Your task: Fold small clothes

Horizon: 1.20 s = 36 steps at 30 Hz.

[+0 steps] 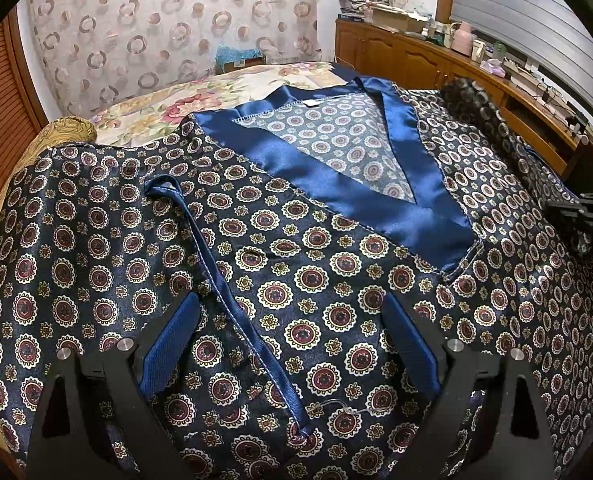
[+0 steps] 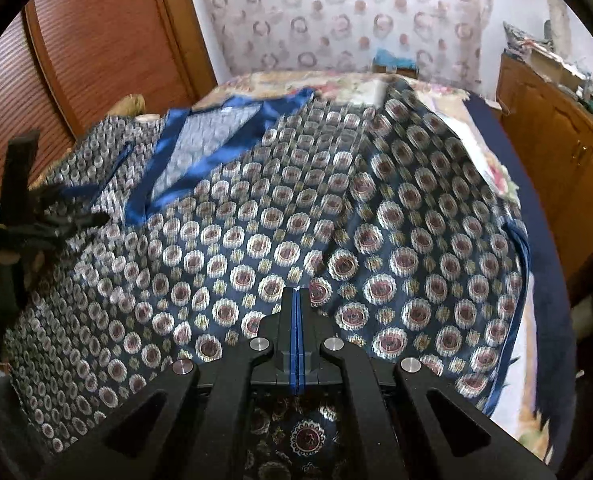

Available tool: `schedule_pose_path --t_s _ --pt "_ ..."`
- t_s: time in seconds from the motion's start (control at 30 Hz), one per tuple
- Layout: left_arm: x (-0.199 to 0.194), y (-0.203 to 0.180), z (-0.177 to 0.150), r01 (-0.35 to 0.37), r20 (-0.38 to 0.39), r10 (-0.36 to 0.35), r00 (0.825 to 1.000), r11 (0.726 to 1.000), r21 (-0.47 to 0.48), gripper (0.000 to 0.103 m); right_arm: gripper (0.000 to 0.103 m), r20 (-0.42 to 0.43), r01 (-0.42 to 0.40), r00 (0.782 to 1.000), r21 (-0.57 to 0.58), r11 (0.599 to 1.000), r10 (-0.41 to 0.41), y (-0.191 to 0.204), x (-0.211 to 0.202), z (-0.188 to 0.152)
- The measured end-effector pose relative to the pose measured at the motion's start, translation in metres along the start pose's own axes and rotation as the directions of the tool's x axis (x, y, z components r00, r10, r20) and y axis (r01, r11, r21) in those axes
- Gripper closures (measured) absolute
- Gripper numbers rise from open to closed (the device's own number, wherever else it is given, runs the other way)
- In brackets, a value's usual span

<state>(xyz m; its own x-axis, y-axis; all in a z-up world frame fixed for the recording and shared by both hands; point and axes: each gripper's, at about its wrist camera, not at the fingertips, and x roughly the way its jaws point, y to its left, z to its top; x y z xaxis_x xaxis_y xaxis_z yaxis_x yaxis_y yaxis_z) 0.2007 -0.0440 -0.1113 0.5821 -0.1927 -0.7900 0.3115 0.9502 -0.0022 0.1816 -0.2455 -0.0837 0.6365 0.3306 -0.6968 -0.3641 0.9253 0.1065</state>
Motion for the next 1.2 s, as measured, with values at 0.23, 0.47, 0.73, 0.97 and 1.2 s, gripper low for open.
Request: schedule_pose_path --t_s 0.23,0.47,0.73,0.97,1.2 --pt "0.0 0.0 0.001 0.002 0.001 -0.002 1.0 1.0 0.001 0.01 0.101 0.021 0.035 0.999 0.016 0.999 -0.035 -0.001 -0.017 0.001" --pt "-0.015 0.009 0.0 0.028 0.04 -0.026 0.999 0.999 -0.044 0.01 0.062 0.074 0.163 0.983 0.072 0.984 -0.168 -0.025 -0.057 0.004" --pt "-0.039 0.007 0.004 0.029 0.105 -0.024 0.994 0.998 -0.049 0.01 0.06 0.011 0.256 0.965 0.185 0.949 -0.263 -0.084 -0.054 -0.01" --pt "-0.046 0.005 0.005 0.032 0.121 -0.027 0.992 0.999 -0.043 0.01 0.06 -0.021 0.26 0.965 0.166 0.951 -0.26 -0.089 -0.04 -0.01" --pt "-0.044 0.006 0.001 0.032 0.116 -0.026 0.993 0.998 -0.05 0.01 0.085 -0.019 0.292 0.956 0.111 0.95 -0.292 -0.076 -0.033 -0.004"
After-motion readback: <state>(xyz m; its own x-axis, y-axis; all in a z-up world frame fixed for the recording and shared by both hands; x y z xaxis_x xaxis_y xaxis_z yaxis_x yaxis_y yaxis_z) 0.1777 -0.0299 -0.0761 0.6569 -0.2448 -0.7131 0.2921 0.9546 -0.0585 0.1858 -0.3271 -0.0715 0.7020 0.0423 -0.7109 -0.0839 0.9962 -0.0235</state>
